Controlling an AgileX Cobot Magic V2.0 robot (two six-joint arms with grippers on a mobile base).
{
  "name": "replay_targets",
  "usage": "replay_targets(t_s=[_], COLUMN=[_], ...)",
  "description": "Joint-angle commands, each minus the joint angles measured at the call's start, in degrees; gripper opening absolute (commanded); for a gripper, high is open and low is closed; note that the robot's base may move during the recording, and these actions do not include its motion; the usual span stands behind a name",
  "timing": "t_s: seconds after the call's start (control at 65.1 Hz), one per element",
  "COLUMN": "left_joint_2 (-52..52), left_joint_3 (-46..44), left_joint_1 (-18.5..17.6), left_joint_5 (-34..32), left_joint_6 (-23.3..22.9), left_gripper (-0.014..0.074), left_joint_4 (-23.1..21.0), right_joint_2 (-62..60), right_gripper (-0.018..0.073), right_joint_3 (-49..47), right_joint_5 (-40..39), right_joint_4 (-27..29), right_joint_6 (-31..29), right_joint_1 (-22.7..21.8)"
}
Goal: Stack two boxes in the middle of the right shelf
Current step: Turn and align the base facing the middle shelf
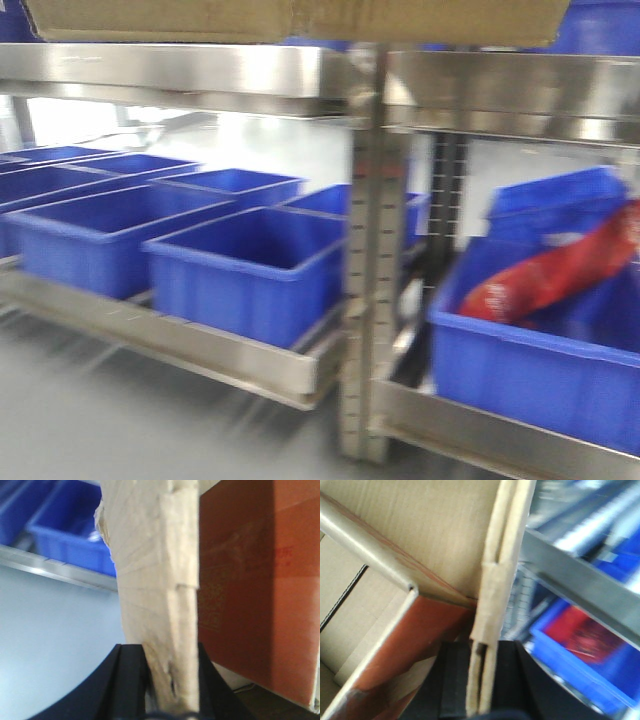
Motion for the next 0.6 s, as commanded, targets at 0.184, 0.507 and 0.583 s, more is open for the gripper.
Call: replay_targets(t_s=[0.184,0.507,0.583], left_joint_2=[-1.0,-1.0,-1.0], left_joint_3=[-0.9,-0.9,-0.9], left_joint_1=[0.3,0.3,0.3], left_joint_5=[-1.7,-1.7,-1.7], left_joint_6=[-0.2,-0.2,-0.2], left_gripper=[-0.0111,-0.0111,-0.0111], left_joint_4=[1.9,1.9,1.9], right_joint_2=[-0.7,-0.7,-0.7], right_gripper=[-0.0153,-0.0153,-0.0153], right_joint_3=[-0.7,-0.7,-0.7], right_joint_5=[-2.6,-2.6,-2.6], right_joint_4=[-2.3,-2.3,-2.3], right_joint_6=[-1.2,-1.2,-1.2], right_joint_1=[-0.5,-0.5,-0.5])
